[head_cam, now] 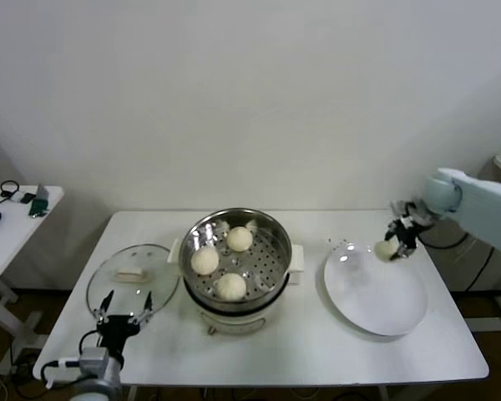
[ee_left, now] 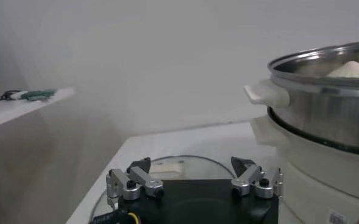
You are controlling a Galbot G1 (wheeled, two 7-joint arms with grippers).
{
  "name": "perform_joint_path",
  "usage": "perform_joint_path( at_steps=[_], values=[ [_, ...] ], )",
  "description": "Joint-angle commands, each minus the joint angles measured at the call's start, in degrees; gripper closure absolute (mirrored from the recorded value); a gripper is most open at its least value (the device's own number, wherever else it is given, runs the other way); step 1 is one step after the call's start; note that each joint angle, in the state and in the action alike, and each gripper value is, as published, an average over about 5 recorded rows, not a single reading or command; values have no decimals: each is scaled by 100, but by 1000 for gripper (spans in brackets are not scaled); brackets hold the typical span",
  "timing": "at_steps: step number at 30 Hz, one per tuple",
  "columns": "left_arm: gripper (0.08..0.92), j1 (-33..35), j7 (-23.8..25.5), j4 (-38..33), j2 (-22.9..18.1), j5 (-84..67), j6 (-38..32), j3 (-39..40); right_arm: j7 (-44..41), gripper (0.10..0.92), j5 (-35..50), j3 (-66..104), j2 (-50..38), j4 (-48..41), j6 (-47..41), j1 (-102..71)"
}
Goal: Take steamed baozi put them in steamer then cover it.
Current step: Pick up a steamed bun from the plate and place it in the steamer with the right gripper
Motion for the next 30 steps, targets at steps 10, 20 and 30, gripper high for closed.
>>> perform_joint_path(
  at_steps=[10,20,30],
  values=[
    [177,-13,16,-282,-26,-105,84,3,349,440,2883,-768,1782,1796,-857,2490],
    [177,-79,36,-335,-18,-190,144,-101,859,440,2461,-293,2689,1167,-1130,847],
    [177,-98,43,-273,28,-259,146,-160,852,440,1660,-377,3171,786,-1087,407]
  ],
)
